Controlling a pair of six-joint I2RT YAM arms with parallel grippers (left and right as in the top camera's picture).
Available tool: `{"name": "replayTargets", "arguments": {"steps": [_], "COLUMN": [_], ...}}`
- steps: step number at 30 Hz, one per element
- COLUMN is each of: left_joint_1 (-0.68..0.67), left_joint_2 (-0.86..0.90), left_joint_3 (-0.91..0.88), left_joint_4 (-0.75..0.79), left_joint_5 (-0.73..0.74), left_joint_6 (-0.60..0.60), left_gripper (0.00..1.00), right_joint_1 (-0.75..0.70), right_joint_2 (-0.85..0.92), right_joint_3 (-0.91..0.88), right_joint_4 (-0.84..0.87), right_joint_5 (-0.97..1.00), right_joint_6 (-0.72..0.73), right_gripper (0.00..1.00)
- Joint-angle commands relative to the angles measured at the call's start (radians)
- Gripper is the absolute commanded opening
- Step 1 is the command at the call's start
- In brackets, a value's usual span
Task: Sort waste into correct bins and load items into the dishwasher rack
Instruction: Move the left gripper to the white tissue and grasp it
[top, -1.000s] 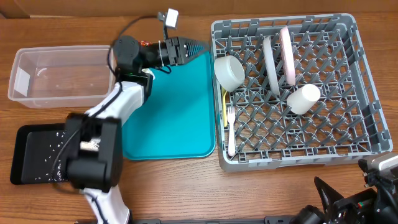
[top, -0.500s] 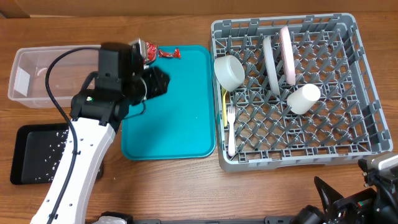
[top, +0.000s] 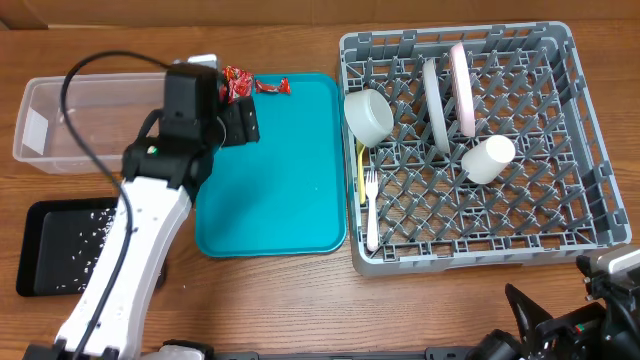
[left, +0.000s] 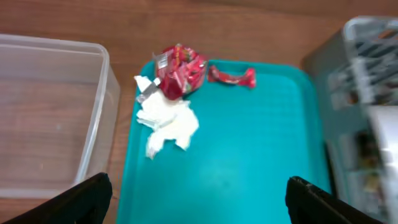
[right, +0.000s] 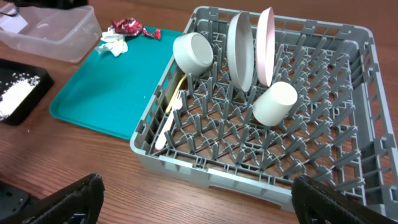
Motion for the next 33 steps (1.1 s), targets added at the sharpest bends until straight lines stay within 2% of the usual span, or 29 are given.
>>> {"name": "replayTargets", "arguments": {"steps": [1, 3, 8, 12, 19, 21, 22, 24, 28, 31, 33], "left_joint_1": [0.000, -0.001, 0.002, 0.002, 0.001, 0.001, 0.002, 0.001, -0.001, -0.002, -0.002], "left_joint_2": [0.176, 0.275, 0.423, 0.483, 0.597, 0.606, 0.607, 0.607, 0.598, 0.564, 0.512], "left_joint_3": [0.025, 0.035, 0.038, 0.038, 0.038, 0.038, 0.038, 0.038, 0.042, 0.069, 0.099], "left_joint_4": [0.026, 0.080, 0.191, 0.229, 0.255, 0.258, 0.266, 0.282, 0.246, 0.150, 0.060], "left_joint_5": [-0.070, -0.042, -0.062, -0.112, -0.149, -0.159, -0.159, -0.158, -0.155, -0.139, -0.063], "left_joint_6": [0.143, 0.197, 0.201, 0.198, 0.199, 0.198, 0.191, 0.191, 0.145, 0.109, 0.093], "left_gripper": [0.96, 0.99, 1.00, 0.92, 0.89, 0.84, 0.79, 0.57, 0.04, 0.04, 0.04], "right_joint_1": [-0.002, -0.002, -0.002, -0.002, -0.002, -0.002, -0.002, -0.002, -0.002, -0.002, -0.002], "right_joint_2": [0.003, 0.003, 0.003, 0.003, 0.003, 0.003, 0.003, 0.003, 0.003, 0.003, 0.003], "right_joint_3": [0.004, 0.004, 0.004, 0.004, 0.004, 0.004, 0.004, 0.004, 0.004, 0.004, 0.004], "right_joint_4": [0.006, 0.006, 0.006, 0.006, 0.006, 0.006, 0.006, 0.006, 0.006, 0.006, 0.006], "right_joint_5": [0.006, 0.006, 0.006, 0.006, 0.006, 0.006, 0.006, 0.006, 0.006, 0.006, 0.006], "right_joint_6": [0.000, 0.000, 0.000, 0.000, 0.000, 0.000, 0.000, 0.000, 0.000, 0.000, 0.000], "right_gripper": [1.00, 1.00, 1.00, 1.00, 1.00, 1.00, 1.00, 1.00, 1.00, 1.00, 1.00]}}
